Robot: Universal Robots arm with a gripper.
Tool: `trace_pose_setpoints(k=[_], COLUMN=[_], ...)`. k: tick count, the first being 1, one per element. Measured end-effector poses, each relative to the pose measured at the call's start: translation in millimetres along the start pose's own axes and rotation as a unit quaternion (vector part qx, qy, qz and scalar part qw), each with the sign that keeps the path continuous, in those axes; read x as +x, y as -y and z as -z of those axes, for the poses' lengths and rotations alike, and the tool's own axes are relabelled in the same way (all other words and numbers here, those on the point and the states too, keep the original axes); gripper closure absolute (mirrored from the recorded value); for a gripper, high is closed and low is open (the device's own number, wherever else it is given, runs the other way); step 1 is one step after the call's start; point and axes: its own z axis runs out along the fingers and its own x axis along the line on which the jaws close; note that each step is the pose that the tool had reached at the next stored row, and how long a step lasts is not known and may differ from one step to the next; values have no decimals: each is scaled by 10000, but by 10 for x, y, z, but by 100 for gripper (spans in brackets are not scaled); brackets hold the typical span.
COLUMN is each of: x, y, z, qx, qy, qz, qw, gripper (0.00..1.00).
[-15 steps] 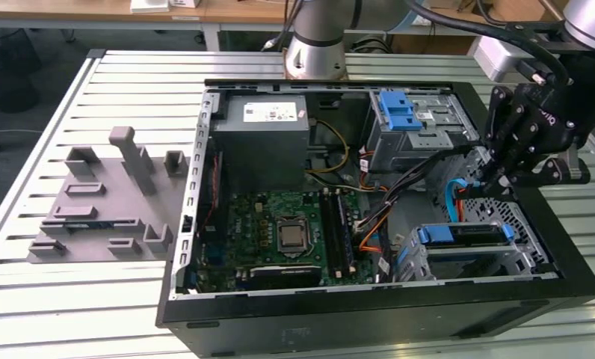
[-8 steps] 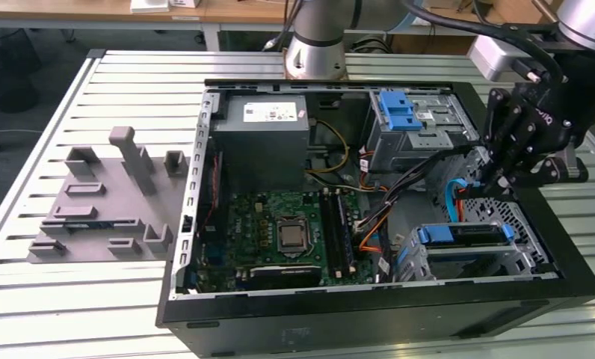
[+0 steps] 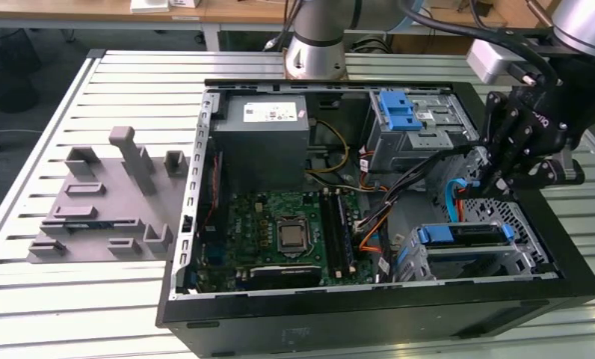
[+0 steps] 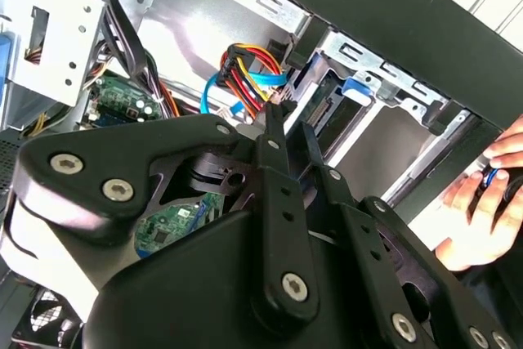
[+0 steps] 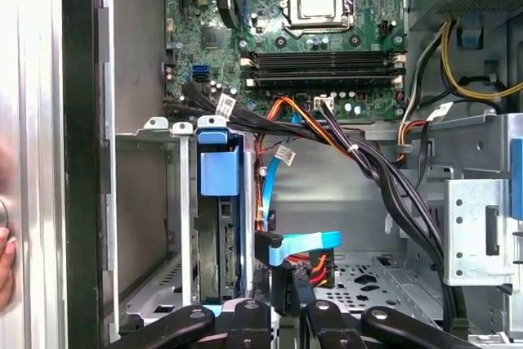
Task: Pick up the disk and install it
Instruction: 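Insert the first disk wire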
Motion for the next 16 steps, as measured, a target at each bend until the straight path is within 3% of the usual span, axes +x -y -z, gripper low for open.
trace_pose_setpoints(k=[5,8,14,16], x=[-6,-35,-70,-77], y=[0,-4,-10,-11], z=[-9,-5,3,4], qx=[0,3,4,5], qy=[-1,-25,-34,-57], qz=[0,-1,-4,-4], qw=[10000,10000,10000,10000], gripper=[75,75,75,75])
